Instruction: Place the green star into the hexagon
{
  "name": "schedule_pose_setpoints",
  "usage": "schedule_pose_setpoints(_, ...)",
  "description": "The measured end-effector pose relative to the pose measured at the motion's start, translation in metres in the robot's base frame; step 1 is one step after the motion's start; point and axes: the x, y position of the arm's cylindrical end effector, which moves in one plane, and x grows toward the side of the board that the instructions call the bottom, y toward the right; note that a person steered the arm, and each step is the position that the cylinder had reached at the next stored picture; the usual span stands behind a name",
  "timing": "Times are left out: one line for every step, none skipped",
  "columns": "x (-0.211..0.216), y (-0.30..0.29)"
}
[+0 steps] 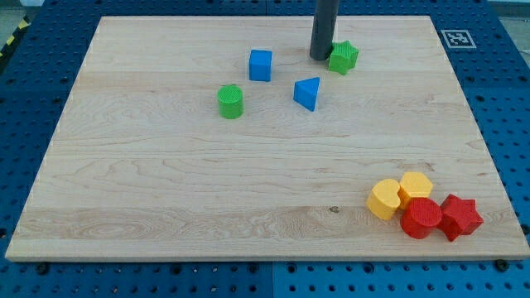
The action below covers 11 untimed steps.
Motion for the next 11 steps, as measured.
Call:
schedule_pose_setpoints(-0.015,0.019)
schedule_pose_setpoints(-0.014,0.025)
schedule_pose_setpoints(-0.001,0.037)
schedule_pose_setpoints(0.024,0.051)
schedule_pose_setpoints(0.049,0.051)
schedule_pose_setpoints(0.068,0.045)
schedule_pose_setpoints(0.092,0.029)
schedule_pose_setpoints(0.112,-0.001)
schedule_pose_setpoints(0.134,-0.026)
schedule_pose_setpoints(0.169,-0.024)
schedule_pose_setpoints(0.189,-0.003)
